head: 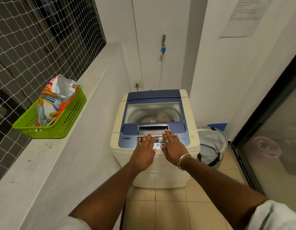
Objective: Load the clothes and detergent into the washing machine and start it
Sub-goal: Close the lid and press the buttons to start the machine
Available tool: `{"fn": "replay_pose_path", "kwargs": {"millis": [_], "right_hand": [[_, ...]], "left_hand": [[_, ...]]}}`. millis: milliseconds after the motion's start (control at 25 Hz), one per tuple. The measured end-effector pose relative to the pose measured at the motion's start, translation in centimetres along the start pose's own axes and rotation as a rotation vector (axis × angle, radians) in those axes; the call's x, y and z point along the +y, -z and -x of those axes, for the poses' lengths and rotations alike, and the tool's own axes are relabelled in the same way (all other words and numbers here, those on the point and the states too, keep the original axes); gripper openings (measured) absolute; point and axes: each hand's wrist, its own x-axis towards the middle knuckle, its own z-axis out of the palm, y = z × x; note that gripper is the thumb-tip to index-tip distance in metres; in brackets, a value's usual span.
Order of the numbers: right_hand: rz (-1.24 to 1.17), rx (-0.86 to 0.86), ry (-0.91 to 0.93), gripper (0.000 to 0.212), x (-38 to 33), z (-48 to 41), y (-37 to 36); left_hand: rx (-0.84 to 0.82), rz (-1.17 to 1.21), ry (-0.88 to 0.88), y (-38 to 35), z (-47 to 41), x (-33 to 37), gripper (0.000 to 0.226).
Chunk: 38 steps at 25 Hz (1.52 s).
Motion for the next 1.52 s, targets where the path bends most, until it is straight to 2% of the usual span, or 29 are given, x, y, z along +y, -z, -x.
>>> {"fn": "replay_pose_path", "kwargs": {"millis": [400, 1120, 1520], "right_hand": [[-0.024, -0.046, -0.037, 0.068, -0.3, 0.5, -3.5], [0.001, -0.097, -0.033, 0.068, -1.0, 1.4, -4.9], [-0.029, -0.165, -0.217, 0.069, 2.9, 0.0, -4.1]], "left_hand": [[-0.043, 0.000, -0.016, -2.7, 0.2, -1.1, 0.062], [-0.111, 0.058, -0.003, -3.1, 0.9, -1.4, 0.065], [-0.122, 0.176, -0.098, -3.0, -1.1, 1.7, 0.066]]}}
